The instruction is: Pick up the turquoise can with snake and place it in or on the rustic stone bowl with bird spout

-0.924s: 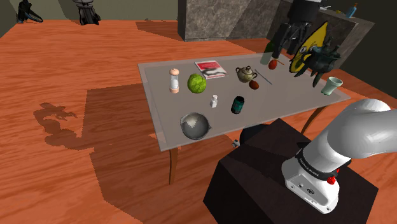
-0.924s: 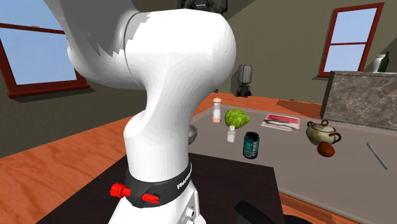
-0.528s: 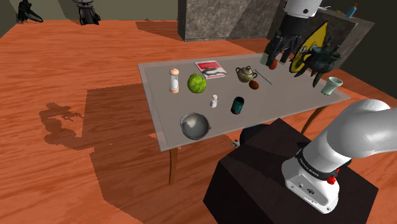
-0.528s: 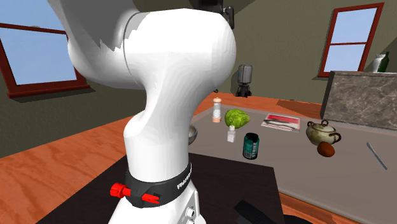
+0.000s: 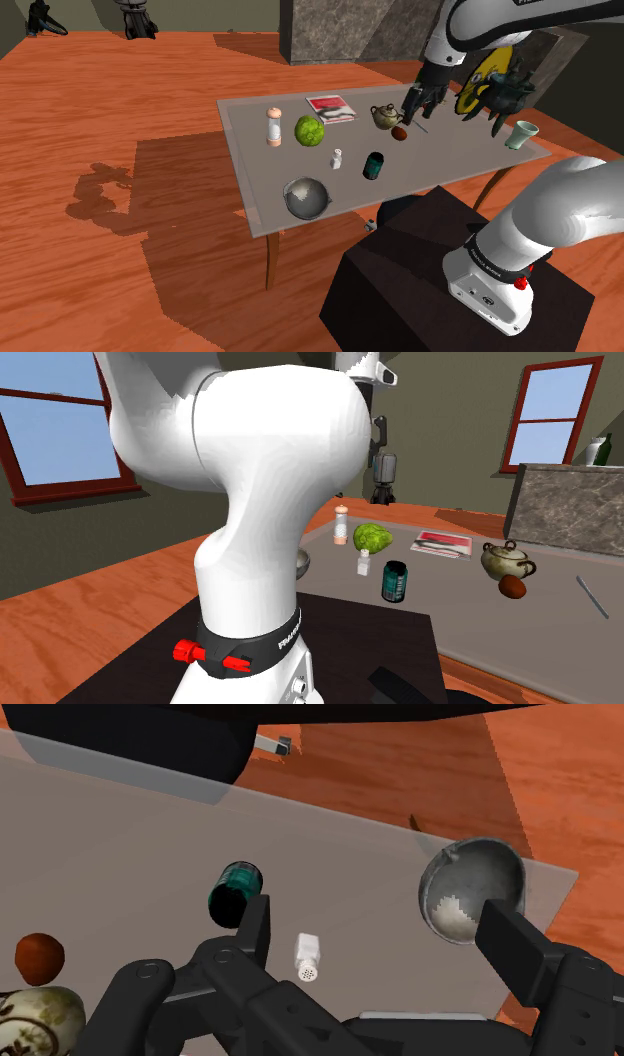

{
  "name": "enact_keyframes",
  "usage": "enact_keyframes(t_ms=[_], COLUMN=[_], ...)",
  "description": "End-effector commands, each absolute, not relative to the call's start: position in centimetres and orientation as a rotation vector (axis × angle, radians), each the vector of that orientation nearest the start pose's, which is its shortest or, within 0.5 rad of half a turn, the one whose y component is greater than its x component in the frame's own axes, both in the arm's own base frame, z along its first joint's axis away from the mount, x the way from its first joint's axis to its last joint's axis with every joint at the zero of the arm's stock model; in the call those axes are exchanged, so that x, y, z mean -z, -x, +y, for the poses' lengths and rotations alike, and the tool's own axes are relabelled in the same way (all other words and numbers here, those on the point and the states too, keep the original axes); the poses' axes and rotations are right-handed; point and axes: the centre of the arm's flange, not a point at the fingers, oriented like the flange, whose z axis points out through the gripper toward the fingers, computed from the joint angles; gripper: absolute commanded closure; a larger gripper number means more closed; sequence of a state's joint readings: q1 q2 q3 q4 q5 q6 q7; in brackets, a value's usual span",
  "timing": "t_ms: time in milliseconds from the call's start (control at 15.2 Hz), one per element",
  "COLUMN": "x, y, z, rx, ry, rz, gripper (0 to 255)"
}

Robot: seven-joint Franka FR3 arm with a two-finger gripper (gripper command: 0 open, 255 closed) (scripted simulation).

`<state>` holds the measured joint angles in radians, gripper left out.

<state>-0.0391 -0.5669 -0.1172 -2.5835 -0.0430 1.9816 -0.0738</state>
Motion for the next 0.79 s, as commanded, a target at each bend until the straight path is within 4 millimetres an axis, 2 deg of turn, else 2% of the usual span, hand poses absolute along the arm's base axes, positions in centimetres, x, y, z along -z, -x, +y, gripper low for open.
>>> enact_keyframes(t_ms=[0, 726], x=[-42.0, -29.8], y=[-37.2, -42.5], z=[-6.7, -12.2], rx=[-0.047, -0.030], ry=[3.115, 3.127], rz=[0.068, 0.058], gripper=[0, 0])
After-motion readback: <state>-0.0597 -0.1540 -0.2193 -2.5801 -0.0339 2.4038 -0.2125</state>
